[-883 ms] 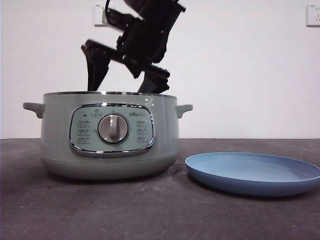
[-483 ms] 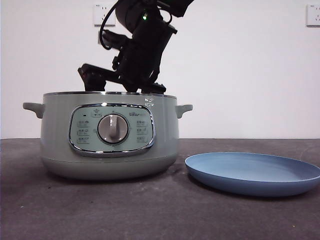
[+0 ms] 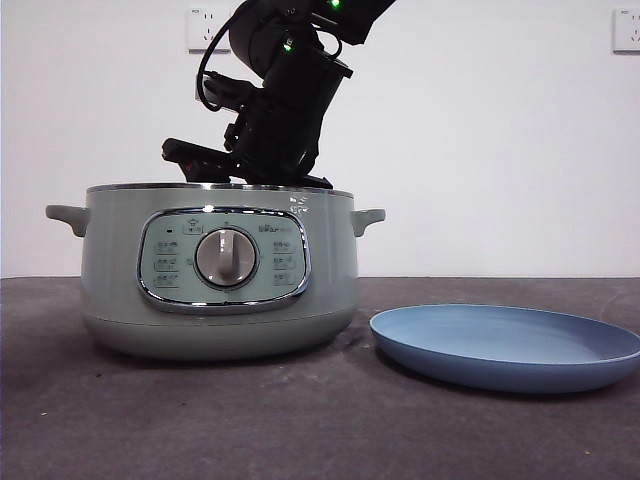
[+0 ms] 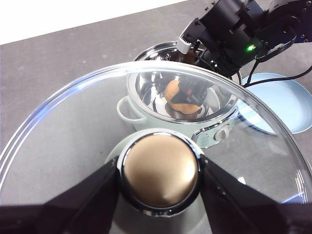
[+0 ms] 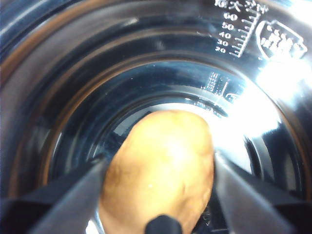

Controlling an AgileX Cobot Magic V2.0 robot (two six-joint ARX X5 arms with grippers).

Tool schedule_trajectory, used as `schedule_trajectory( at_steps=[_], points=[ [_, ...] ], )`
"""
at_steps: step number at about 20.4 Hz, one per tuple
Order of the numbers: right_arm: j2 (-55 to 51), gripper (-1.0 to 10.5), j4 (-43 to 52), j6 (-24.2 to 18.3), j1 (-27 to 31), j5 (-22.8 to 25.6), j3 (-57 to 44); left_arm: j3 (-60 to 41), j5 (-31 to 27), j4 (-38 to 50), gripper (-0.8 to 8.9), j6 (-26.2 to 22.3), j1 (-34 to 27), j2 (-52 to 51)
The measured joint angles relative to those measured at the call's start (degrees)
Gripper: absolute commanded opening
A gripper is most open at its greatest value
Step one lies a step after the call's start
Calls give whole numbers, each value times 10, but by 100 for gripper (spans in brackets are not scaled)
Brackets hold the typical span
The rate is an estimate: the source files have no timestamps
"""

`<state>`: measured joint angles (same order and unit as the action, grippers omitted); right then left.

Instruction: Take the potato out from the steamer,put the potato on the plate,close the lid

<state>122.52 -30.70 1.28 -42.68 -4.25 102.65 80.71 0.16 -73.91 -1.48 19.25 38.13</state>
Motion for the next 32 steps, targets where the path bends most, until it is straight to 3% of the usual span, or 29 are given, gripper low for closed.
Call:
schedule_trajectory(
  at_steps=[2, 10, 16, 21, 26, 32],
  points=[
    [0, -18, 1, 0, 0, 0, 0, 0, 0, 0, -9, 0, 0, 0],
    [-24, -17, 11, 2, 0, 14, 6, 0, 0, 0, -9, 0, 0, 0],
    [-219, -18, -88, -18, 14, 60, 13, 0, 21, 46, -9, -9, 0, 5],
    [-326, -19, -232, -26, 56, 87, 8, 0, 47, 66, -9, -16, 0, 20],
    [-361, -19, -248, -28, 96, 90, -50, 0, 47, 67, -9, -24, 0, 30],
    [-386, -19, -178, -25, 123, 88, -195, 0, 64, 71, -9, -26, 0, 41]
  ],
)
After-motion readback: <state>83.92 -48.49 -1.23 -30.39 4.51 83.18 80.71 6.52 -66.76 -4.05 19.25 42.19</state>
